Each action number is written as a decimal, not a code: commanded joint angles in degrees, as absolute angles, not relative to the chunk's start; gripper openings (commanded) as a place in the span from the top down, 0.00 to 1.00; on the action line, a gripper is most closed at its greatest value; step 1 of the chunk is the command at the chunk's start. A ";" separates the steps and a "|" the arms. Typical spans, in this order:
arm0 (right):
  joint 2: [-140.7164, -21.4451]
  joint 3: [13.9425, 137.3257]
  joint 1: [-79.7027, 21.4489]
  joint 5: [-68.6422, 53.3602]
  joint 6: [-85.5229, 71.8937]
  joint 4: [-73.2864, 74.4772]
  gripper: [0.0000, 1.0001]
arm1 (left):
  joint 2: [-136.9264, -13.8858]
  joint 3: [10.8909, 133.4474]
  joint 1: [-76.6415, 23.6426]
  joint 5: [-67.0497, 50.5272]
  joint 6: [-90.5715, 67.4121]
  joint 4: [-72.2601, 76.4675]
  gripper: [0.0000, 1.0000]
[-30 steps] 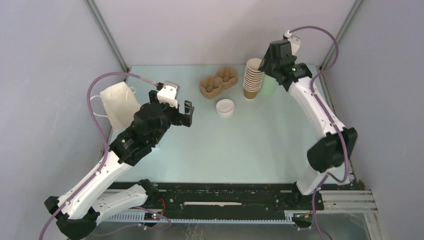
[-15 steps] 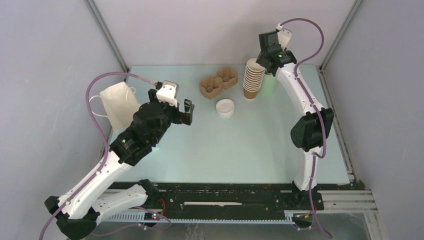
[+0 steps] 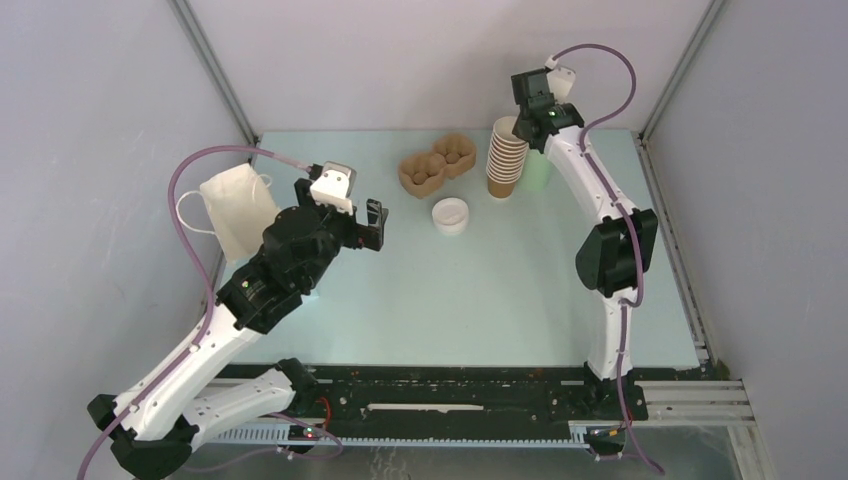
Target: Pack the takeout coffee
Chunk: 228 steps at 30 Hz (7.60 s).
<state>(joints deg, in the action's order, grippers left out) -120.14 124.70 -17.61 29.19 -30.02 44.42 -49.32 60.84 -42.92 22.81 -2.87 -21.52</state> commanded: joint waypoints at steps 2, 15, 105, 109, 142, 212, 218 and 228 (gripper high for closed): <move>-121.48 128.07 -17.05 29.38 -30.97 44.31 0.67 | -48.55 59.77 -43.26 23.90 -1.67 -19.42 0.00; -121.38 130.77 -17.31 30.23 -30.67 45.59 0.80 | -48.57 59.82 -43.28 23.53 -1.67 -19.42 0.00; -72.25 46.52 -47.99 6.80 -18.87 7.05 1.00 | -50.26 60.80 -43.28 26.08 -3.78 -20.58 0.00; -71.55 42.90 -48.08 7.05 -19.97 3.47 1.00 | -50.27 60.73 -43.25 25.97 -3.74 -20.57 0.00; -124.60 115.12 -33.17 22.70 -29.20 50.88 0.58 | -51.94 60.66 -43.26 26.02 -2.97 -20.66 0.00; -130.41 124.11 -33.57 24.81 -24.68 55.01 1.00 | -51.55 60.43 -43.25 25.81 -2.40 -20.54 0.00; -130.08 124.10 -33.49 24.59 -23.96 55.12 1.00 | -51.59 60.47 -43.30 25.49 -2.40 -20.57 0.00; -125.91 119.95 -32.87 22.58 -23.65 51.66 1.00 | -51.93 60.50 -43.25 25.29 -2.54 -20.57 0.00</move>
<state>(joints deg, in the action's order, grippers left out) -133.34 121.80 -33.23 23.20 -23.88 54.43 -51.88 60.84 -43.00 25.30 -2.98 -21.78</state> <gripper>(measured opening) 0.006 0.997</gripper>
